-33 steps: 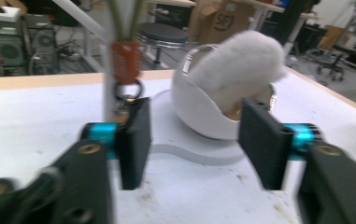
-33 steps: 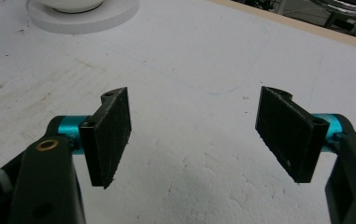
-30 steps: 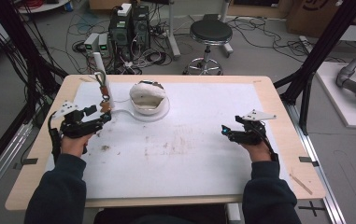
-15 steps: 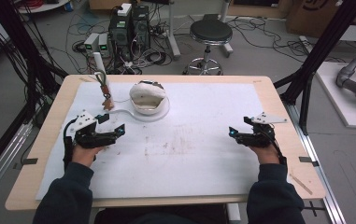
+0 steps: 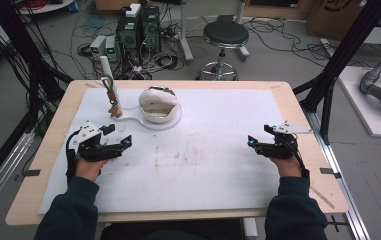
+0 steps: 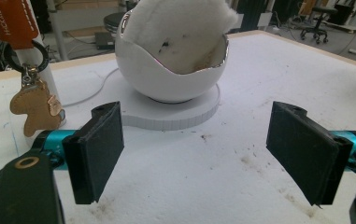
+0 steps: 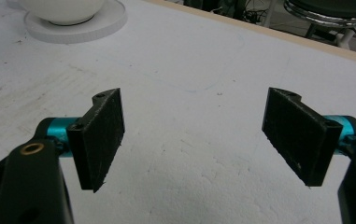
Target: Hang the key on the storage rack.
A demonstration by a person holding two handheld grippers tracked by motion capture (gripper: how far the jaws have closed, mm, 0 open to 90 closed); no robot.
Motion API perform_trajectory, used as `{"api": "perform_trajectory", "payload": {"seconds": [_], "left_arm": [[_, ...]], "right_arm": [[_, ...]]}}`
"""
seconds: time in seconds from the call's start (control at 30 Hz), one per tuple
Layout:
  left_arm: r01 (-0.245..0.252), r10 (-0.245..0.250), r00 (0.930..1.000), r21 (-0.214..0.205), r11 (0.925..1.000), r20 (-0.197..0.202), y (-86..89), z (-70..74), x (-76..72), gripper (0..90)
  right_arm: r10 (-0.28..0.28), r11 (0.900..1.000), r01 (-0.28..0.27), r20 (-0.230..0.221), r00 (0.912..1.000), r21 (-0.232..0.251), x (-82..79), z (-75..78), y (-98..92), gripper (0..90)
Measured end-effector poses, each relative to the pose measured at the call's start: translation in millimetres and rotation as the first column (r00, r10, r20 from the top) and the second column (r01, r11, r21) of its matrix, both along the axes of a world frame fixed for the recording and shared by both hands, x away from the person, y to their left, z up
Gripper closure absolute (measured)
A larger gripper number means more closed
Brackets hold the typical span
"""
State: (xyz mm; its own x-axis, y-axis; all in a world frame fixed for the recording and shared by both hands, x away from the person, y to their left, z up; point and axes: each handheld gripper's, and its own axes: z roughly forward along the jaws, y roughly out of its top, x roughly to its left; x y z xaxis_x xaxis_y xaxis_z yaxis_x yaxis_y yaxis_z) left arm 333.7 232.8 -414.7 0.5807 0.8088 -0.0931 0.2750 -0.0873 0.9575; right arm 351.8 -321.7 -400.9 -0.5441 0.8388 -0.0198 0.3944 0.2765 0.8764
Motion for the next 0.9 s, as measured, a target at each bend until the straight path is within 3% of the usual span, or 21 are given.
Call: {"api": "perform_trajectory", "payload": {"seconds": [0.9], "left_arm": [[-0.015, 0.015, 0.9998, -0.006, 0.9999, -0.01, 3.4, -3.6, 3.5, 19.1]], "right_arm": [[0.0, 1.0, 0.0, -0.016, 0.9999, -0.002, 3.4, -4.5, -2.4, 21.4]]}}
